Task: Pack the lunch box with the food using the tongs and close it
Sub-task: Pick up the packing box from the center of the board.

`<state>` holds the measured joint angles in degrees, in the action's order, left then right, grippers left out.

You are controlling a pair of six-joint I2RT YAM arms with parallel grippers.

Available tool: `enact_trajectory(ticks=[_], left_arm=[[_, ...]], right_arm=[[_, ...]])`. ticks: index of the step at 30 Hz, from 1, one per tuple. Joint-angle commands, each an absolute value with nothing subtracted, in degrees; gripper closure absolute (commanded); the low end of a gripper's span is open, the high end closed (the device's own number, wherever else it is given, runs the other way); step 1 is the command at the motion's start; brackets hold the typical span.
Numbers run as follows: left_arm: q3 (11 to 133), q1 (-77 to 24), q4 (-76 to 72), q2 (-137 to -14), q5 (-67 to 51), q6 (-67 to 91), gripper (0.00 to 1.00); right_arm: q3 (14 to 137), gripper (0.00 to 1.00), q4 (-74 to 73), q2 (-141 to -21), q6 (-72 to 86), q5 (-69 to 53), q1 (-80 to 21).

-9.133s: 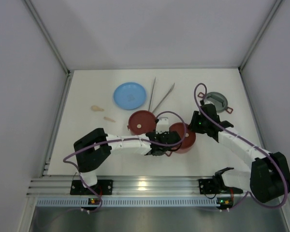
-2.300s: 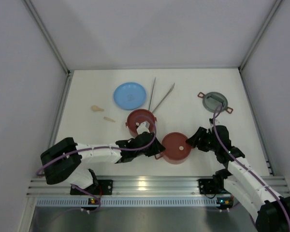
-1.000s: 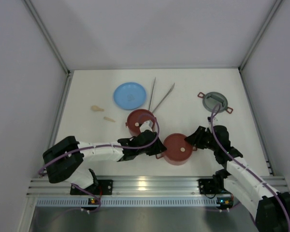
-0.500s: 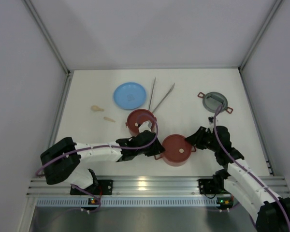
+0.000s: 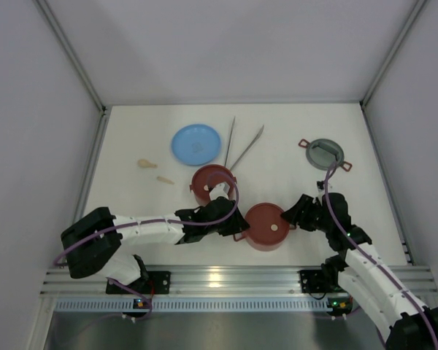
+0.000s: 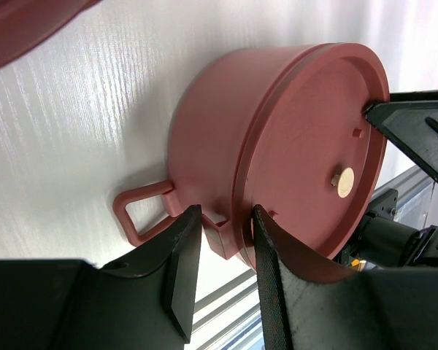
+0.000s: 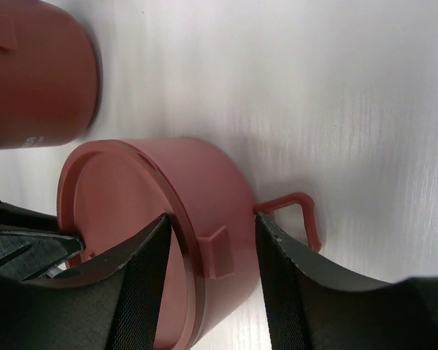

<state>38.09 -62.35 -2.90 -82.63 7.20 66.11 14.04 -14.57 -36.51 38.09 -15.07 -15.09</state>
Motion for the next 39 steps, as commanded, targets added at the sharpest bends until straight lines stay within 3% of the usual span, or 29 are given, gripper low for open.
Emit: enact_trajectory(ticks=[1,12,20,29,39], left_arm=[[35.51,-63.02,5.19,-84.90,6.68,63.90,0.62],[35.42,-63.02,4.13,-85.52,5.28,63.90,0.62],[34.02,-63.02,3.61,-85.25,2.90,63.46,0.55],[32.17,-63.02,0.62,-85.26,0.70,64.60,0.54],[32.78,-63.02,0.53,-84.82,0.97,66.36,0.61]], right_arm=[[16.35,0.51,-18.98,-34.37,37.62,-14.76,-15.03],[14.42,0.65,-16.00,-34.36,38.58,-17.14,-15.03],[13.36,0.77,-15.03,-34.72,38.67,-17.75,-14.94],[13.10,0.80,-15.03,-34.72,38.76,-17.84,-14.94],[13.97,0.80,-16.79,-33.57,37.88,-17.84,-14.77]])
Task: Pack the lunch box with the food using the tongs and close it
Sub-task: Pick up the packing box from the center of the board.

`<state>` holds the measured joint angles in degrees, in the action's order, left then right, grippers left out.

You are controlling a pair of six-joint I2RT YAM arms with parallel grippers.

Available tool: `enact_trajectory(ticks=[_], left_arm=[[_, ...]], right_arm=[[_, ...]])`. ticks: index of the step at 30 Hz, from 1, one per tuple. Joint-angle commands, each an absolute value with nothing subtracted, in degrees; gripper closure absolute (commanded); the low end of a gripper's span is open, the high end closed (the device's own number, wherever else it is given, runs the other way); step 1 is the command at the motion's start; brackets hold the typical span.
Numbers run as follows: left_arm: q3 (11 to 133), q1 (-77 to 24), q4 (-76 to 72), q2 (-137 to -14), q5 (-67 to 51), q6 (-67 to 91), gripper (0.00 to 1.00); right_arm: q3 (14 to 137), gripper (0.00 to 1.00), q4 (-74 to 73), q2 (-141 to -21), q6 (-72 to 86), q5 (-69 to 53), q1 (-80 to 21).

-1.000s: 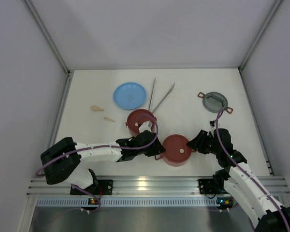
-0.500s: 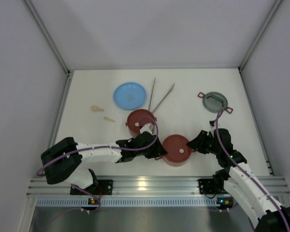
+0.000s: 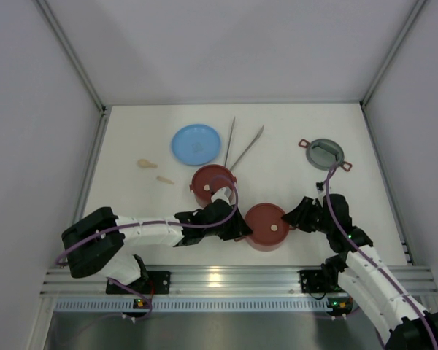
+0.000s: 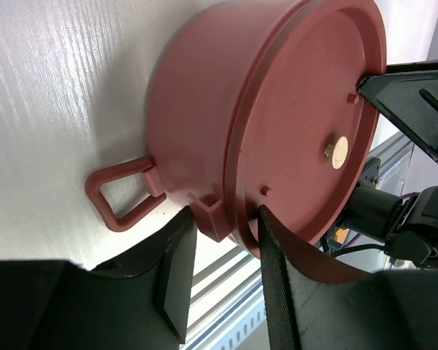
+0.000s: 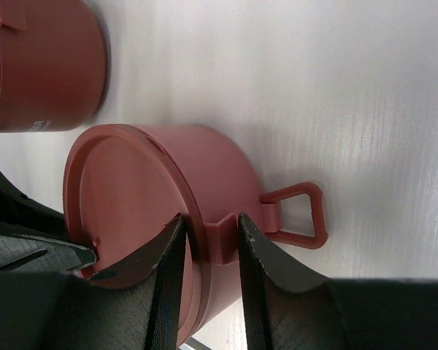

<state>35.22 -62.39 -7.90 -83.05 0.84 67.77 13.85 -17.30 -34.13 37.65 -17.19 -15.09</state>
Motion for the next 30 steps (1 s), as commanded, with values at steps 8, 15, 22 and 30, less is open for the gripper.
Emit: enact_trajectory(ticks=[8,15,22,30], left_arm=[[34.36,-63.02,2.45,-83.76,2.11,65.74,0.70],[35.16,-63.02,2.99,-82.97,2.46,65.04,0.78],[34.63,-63.02,3.42,-81.83,2.55,64.51,0.90],[34.81,-63.11,5.01,-79.37,3.78,64.16,0.98]], right_arm=[[16.00,0.81,-19.07,-33.22,37.79,-18.11,-14.68],[16.08,0.81,-18.90,-33.75,38.32,-19.42,-14.68],[16.17,0.82,-19.86,-32.70,38.58,-19.34,-14.68],[16.61,0.82,-19.95,-32.34,39.20,-19.95,-14.68]])
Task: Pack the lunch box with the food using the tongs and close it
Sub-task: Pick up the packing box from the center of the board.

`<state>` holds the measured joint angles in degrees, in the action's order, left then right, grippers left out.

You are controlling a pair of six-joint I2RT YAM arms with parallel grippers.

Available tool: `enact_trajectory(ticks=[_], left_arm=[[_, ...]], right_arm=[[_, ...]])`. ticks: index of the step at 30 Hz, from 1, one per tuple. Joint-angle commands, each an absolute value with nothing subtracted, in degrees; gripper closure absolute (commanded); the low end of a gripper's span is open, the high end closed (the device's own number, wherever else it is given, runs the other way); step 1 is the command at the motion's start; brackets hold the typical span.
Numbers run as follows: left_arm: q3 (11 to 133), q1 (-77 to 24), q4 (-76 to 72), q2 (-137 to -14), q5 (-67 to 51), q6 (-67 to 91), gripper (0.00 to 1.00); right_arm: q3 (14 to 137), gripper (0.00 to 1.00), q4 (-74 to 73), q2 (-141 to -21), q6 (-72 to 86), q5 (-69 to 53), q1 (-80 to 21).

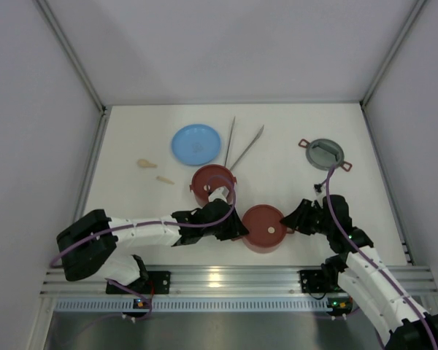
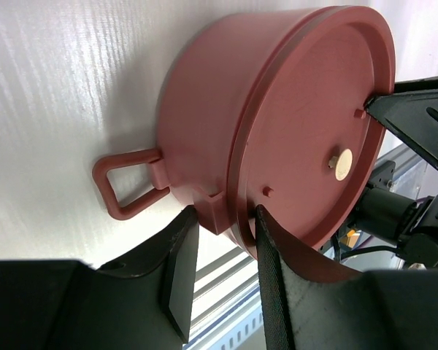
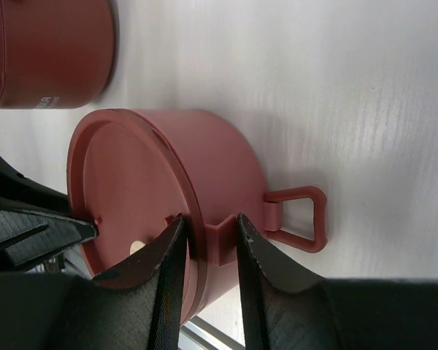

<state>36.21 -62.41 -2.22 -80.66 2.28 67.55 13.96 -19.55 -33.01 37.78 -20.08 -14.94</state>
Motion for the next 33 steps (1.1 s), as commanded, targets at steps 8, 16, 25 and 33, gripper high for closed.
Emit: enact_trajectory(ticks=[8,16,25,33], left_arm=[[36.65,-63.19,7.03,-77.96,4.39,63.02,1.00],[37.79,-63.63,7.38,-79.01,4.48,62.49,1.00],[36.91,-63.81,6.24,-80.07,5.10,63.37,1.00],[36.56,-63.81,5.63,-80.77,5.54,63.98,1.00]], right_arm=[[18.01,0.83,-20.65,-31.99,39.73,-20.30,-14.68],[20.13,0.83,-21.80,-32.08,40.08,-20.30,-14.68],[18.46,0.61,-22.24,-32.87,39.55,-20.83,-14.68],[15.91,0.50,-21.62,-32.35,39.64,-22.15,-14.68]])
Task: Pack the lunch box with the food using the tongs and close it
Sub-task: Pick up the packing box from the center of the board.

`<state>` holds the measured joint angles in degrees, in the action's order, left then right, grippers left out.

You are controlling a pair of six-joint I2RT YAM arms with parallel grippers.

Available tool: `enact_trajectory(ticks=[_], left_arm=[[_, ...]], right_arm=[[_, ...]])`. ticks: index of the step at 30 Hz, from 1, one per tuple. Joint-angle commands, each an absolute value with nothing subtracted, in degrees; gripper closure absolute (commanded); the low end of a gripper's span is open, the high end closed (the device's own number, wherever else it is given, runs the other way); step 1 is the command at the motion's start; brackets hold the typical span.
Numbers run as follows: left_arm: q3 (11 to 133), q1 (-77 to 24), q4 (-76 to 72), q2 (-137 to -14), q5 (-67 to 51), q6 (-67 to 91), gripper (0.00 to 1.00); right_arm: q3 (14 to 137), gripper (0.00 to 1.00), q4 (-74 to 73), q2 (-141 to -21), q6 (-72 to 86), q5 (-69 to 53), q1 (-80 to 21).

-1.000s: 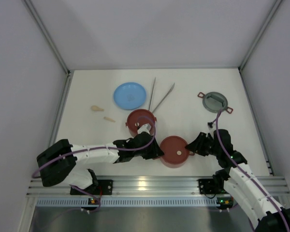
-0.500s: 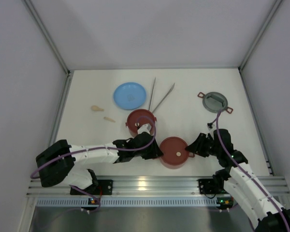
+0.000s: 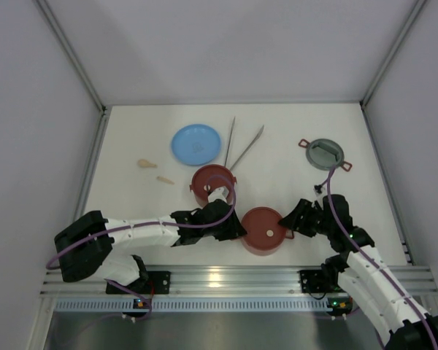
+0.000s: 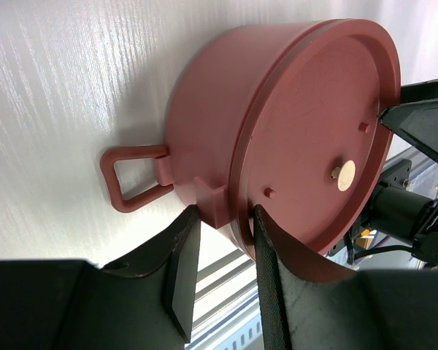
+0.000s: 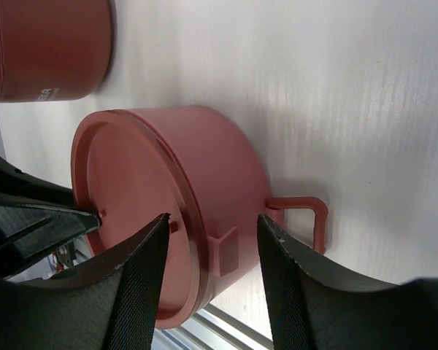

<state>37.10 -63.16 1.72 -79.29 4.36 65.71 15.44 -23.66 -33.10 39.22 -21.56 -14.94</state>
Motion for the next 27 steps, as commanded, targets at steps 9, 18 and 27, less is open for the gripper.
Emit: enact_trajectory(ticks=[9,18,27], left_arm=[[36.39,-63.81,5.10,-81.47,5.54,64.25,1.00],[36.56,-63.81,4.57,-82.27,5.27,64.25,1.00],[37.44,-63.81,5.62,-82.18,5.36,63.37,1.00]], right_arm=[[12.83,0.55,-19.60,-31.47,41.04,-25.31,-14.68],[11.51,0.59,-19.16,-30.76,41.40,-25.93,-14.68],[13.44,0.81,-19.95,-30.41,41.84,-26.89,-14.68]])
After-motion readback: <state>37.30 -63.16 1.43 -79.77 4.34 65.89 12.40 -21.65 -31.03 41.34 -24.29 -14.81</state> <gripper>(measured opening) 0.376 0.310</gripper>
